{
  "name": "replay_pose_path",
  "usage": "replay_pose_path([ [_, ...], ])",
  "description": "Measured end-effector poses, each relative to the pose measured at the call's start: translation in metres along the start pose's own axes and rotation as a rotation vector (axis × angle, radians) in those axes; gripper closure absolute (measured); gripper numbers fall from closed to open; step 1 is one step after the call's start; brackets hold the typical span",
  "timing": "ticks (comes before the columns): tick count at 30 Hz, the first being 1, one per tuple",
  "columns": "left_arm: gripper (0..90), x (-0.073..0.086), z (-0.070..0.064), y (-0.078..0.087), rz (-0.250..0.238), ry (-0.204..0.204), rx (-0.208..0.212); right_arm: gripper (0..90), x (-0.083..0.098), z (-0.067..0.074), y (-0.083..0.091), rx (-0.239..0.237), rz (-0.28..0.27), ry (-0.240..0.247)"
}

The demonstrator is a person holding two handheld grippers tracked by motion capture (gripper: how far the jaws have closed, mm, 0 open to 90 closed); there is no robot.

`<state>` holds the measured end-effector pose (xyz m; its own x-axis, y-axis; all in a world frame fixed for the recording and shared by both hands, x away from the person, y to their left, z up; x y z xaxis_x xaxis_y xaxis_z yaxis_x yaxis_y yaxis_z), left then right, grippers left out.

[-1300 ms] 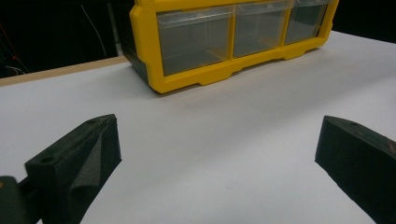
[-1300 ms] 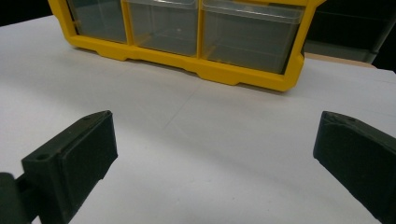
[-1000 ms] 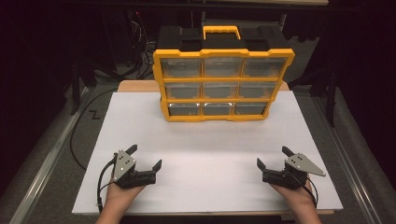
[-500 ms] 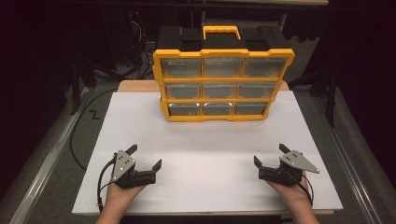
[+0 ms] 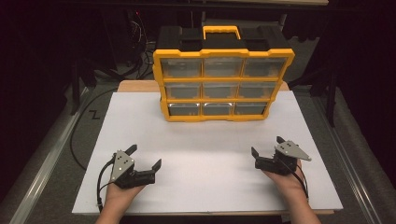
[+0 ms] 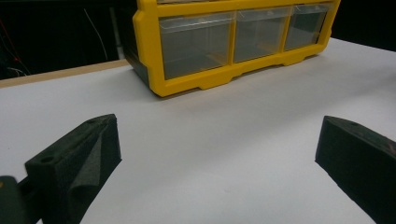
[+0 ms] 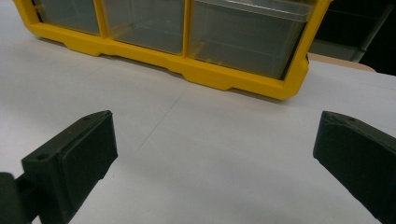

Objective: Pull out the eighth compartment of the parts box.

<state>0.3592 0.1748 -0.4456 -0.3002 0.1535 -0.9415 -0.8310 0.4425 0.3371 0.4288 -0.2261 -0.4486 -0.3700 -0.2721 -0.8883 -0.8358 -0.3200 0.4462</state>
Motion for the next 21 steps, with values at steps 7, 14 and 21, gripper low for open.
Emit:
replay_pose_path([
  [7, 0.9, 0.001, 0.001, 0.000, 0.009, -0.005, -0.007, 1.1, -0.009, -0.004, -0.019, 0.017, 0.003, -0.018],
  [14, 0.4, 0.001, 0.004, 0.002, 0.006, 0.011, -0.015, 2.3, -0.018, -0.005, -0.039, 0.036, 0.018, -0.028],
  [21, 0.4, 0.001, 0.006, 0.003, -0.007, 0.027, -0.010, 2.4, -0.020, 0.000, -0.044, 0.036, 0.055, -0.009],
])
Point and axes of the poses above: each handheld gripper's, and its own axes: y roughly backward along the jaws, x roughly out of its underside, z roughly to its left, the point moved 8 cm from there along -y, roughly forward along the jaws, and after that the axes turned 5 degrees about z, right-handed, at the moved point
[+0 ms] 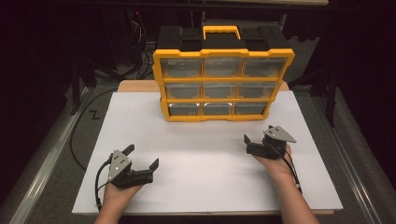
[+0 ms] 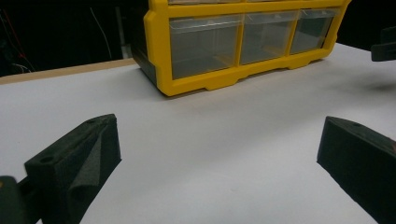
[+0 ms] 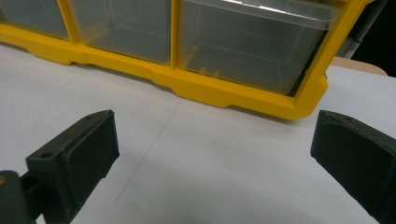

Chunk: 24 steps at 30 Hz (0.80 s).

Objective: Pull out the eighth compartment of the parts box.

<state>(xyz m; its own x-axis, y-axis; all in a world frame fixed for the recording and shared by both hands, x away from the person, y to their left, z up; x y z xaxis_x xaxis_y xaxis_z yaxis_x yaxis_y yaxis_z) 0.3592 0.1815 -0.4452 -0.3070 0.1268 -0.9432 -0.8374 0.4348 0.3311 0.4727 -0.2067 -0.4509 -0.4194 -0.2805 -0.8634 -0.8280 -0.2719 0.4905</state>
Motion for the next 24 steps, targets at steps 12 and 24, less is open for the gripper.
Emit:
replay_pose_path([
  [12, 0.4, 0.001, -0.001, -0.001, 0.003, -0.001, 0.002, 1.1, 0.001, 0.000, 0.016, 0.022, -0.012, 0.083],
  [24, 0.5, 0.003, -0.002, -0.003, 0.014, 0.001, 0.004, 1.1, 0.014, -0.010, 0.028, 0.051, 0.019, 0.123],
])
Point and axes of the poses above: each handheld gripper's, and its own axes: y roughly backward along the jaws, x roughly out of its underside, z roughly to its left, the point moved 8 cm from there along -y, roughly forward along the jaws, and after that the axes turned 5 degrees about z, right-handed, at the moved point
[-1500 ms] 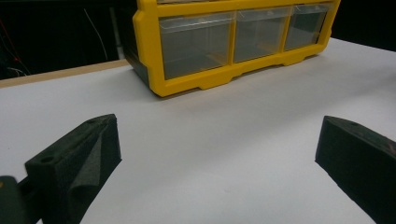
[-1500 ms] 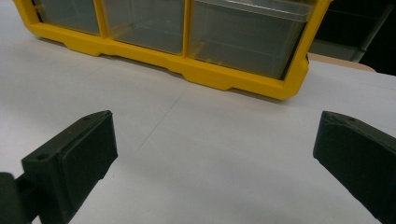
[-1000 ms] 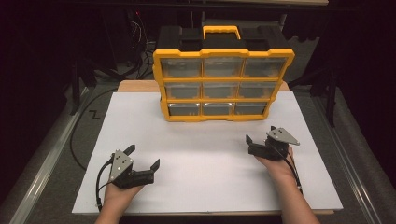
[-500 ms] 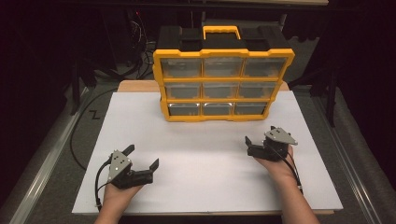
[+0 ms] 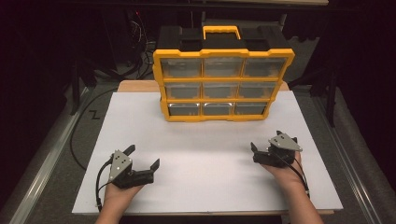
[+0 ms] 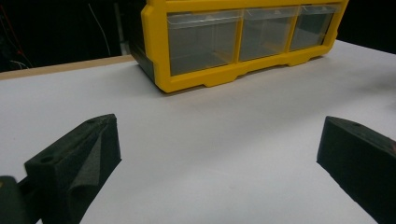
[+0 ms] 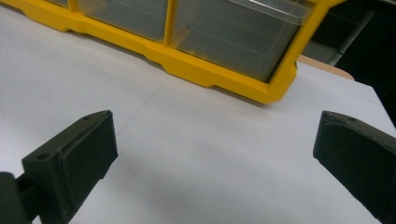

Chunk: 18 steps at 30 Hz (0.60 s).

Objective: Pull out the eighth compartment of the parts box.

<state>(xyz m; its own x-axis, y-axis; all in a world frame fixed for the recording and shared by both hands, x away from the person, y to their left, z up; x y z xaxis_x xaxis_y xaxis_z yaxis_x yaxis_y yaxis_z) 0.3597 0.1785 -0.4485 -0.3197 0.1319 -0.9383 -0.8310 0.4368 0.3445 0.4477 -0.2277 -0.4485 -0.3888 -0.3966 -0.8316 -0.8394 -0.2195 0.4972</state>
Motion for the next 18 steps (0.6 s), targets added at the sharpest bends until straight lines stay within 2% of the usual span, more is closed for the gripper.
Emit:
replay_pose_path([
  [7, 0.9, 0.0011, -0.0013, -0.0022, 0.010, 0.006, 0.002, 1.1, 0.0057, -0.0060, 0.0046, 0.013, 0.012, 0.018],
  [13, 0.9, 0.0013, -0.0007, -0.0021, 0.011, 0.006, -0.002, 1.2, 0.0088, -0.0065, 0.0048, 0.020, 0.034, 0.065],
  [18, 0.9, 0.0007, 0.0009, -0.0011, 0.002, -0.007, -0.022, 1.1, 0.0105, -0.0044, 0.0037, 0.030, 0.048, 0.103],
])
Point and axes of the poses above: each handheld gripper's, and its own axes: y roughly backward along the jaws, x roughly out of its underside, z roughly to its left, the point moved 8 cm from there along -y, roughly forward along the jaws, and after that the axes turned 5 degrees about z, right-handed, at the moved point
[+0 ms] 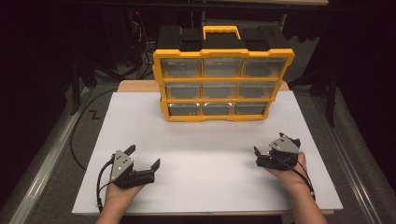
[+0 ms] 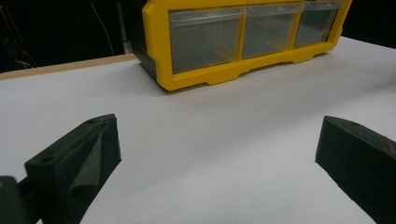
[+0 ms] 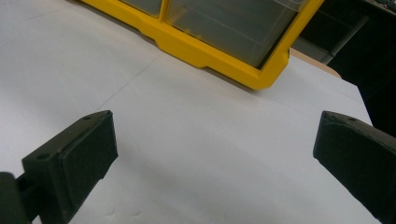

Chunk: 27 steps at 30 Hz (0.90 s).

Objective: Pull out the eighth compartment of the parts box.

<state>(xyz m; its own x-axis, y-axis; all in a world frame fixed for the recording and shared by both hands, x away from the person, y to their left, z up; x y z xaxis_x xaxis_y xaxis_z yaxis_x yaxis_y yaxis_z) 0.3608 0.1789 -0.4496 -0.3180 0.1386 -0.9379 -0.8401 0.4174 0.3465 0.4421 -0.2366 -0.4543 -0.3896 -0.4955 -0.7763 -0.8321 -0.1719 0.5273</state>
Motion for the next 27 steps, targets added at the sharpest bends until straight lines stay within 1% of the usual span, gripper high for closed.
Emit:
replay_pose_path([
  [3, 0.9, 0.000, 0.001, 0.000, -0.001, -0.001, -0.008, 1.1, 0.001, 0.002, -0.001, 0.006, 0.011, 0.021],
  [4, 0.9, 0.000, 0.001, 0.000, -0.001, -0.001, -0.010, 1.1, 0.002, 0.003, -0.002, 0.006, 0.015, 0.035],
  [5, 0.9, 0.000, 0.001, 0.000, -0.001, -0.003, -0.013, 1.1, 0.003, 0.004, -0.002, 0.005, 0.021, 0.036],
  [17, 0.9, 0.001, 0.000, 0.000, 0.005, -0.010, -0.007, 1.1, 0.005, 0.016, -0.004, 0.020, 0.047, 0.174],
  [23, 0.9, 0.001, -0.001, -0.001, 0.004, -0.011, 0.000, 1.1, 0.005, 0.019, -0.004, 0.061, 0.059, 0.254],
  [26, 0.9, 0.000, -0.001, 0.000, 0.003, -0.010, 0.000, 1.1, 0.003, 0.020, -0.002, 0.088, 0.057, 0.313],
  [27, 0.9, 0.000, -0.001, 0.000, 0.003, -0.010, 0.000, 1.1, 0.002, 0.022, -0.001, 0.097, 0.061, 0.322],
])
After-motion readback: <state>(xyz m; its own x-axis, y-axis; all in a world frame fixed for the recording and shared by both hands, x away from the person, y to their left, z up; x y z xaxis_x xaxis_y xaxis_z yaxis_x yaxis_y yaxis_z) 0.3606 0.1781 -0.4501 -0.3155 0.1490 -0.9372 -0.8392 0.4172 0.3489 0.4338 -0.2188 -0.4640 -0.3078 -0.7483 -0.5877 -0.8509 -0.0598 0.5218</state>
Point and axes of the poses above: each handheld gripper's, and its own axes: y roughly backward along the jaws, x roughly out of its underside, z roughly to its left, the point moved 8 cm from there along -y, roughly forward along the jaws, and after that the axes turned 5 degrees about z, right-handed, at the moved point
